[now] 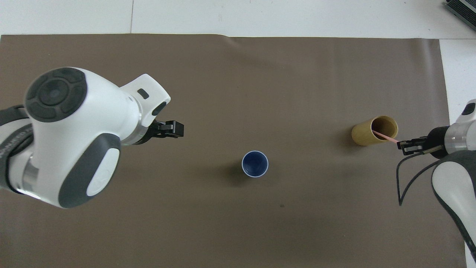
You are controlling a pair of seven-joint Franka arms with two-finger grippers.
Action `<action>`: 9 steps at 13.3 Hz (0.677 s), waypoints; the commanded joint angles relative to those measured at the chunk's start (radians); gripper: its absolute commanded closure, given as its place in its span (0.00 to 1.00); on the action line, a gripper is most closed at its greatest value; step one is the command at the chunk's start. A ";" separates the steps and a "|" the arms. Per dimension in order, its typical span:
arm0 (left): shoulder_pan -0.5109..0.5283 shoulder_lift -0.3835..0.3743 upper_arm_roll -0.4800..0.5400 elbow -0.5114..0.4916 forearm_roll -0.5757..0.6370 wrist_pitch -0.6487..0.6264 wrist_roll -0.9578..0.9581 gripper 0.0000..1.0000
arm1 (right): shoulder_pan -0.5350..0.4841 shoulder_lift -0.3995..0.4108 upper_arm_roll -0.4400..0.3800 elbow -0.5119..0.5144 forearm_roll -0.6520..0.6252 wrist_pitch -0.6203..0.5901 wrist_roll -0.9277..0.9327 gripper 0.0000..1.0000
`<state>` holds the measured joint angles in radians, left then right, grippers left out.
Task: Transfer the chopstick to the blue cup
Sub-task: 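Release the cup with the left gripper while the right gripper pulls the chopstick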
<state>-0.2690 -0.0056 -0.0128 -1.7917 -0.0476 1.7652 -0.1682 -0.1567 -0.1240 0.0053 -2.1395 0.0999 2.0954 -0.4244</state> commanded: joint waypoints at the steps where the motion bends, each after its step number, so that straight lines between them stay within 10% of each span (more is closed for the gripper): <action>1: 0.117 -0.031 -0.015 -0.023 -0.009 -0.052 0.131 0.00 | -0.017 -0.022 0.007 0.068 0.030 -0.081 -0.028 1.00; 9: 0.235 -0.002 -0.013 0.228 0.063 -0.230 0.245 0.00 | -0.009 -0.013 0.010 0.289 0.006 -0.341 0.206 1.00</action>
<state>-0.0459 -0.0370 -0.0120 -1.6521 -0.0074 1.5947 0.0646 -0.1574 -0.1477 0.0059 -1.9049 0.0999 1.7909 -0.2636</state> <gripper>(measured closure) 0.000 0.916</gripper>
